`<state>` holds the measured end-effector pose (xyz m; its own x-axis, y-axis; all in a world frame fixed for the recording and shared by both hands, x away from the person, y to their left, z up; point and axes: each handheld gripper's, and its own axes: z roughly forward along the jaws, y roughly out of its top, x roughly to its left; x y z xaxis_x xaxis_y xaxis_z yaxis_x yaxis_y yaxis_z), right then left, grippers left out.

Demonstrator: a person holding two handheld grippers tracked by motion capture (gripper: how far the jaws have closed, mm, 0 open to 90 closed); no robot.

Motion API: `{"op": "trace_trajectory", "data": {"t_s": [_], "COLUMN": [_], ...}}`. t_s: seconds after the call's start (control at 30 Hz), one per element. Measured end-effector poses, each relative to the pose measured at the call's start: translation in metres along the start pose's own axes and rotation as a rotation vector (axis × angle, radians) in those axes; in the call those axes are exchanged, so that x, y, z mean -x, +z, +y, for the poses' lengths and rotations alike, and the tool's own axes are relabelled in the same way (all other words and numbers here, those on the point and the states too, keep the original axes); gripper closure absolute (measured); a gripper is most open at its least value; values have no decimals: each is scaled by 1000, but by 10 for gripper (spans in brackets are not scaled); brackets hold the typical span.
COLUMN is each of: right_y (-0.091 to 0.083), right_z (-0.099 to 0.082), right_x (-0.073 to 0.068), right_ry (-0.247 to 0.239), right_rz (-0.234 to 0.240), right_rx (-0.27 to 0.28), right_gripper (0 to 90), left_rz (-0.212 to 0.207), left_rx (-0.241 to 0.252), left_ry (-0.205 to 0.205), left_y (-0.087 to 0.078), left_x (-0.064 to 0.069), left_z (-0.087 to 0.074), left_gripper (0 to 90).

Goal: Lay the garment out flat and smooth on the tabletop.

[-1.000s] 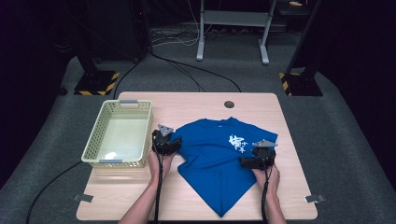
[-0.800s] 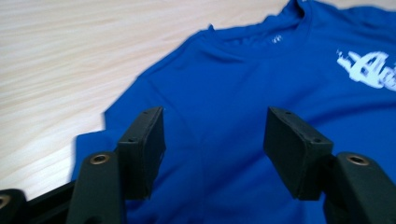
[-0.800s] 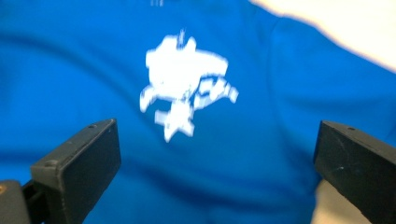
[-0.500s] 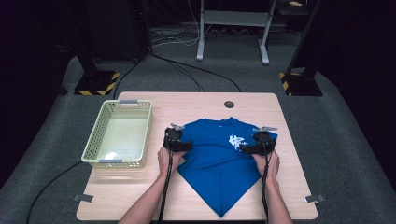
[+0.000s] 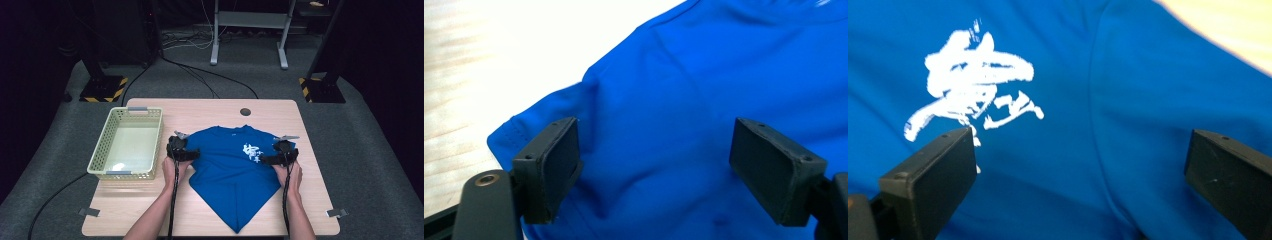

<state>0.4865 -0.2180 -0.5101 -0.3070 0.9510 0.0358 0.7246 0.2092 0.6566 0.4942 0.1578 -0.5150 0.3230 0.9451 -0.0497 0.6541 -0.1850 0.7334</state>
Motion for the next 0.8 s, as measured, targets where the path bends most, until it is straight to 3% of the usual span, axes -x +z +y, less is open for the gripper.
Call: {"op": "trace_trajectory", "data": {"t_s": [0.07, 0.1, 0.17, 0.33, 0.57, 0.63, 0.8], "right_y": [0, 0, -3, 5, 9, 9, 11], "right_z": [0, 0, -1, -3, -1, -1, 3], "right_x": [0, 0, -5, -5, -3, -3, 2], "right_ry": [0, 0, -35, -25, -28, -25, -18], "right_rz": [0, 0, -12, -2, -15, -16, -23], "right_rx": [0, 0, -9, -36, -42, -44, -50], "right_gripper": [0, 0, 0, 0, 0, 0, 0], "left_rz": [0, -37, -46, -29, -2, -10, 7], "left_rx": [0, 15, -2, -44, -19, -28, -28], "left_ry": [0, 19, 33, 31, 47, 33, 45], "left_y": [0, -13, -12, -1, 6, 8, 14], "left_x": [0, 9, 13, 12, 9, 7, 3], "left_z": [0, -2, -4, -9, -7, -4, 1], "left_gripper": [191, 191, 179, 162, 146, 140, 129]}}
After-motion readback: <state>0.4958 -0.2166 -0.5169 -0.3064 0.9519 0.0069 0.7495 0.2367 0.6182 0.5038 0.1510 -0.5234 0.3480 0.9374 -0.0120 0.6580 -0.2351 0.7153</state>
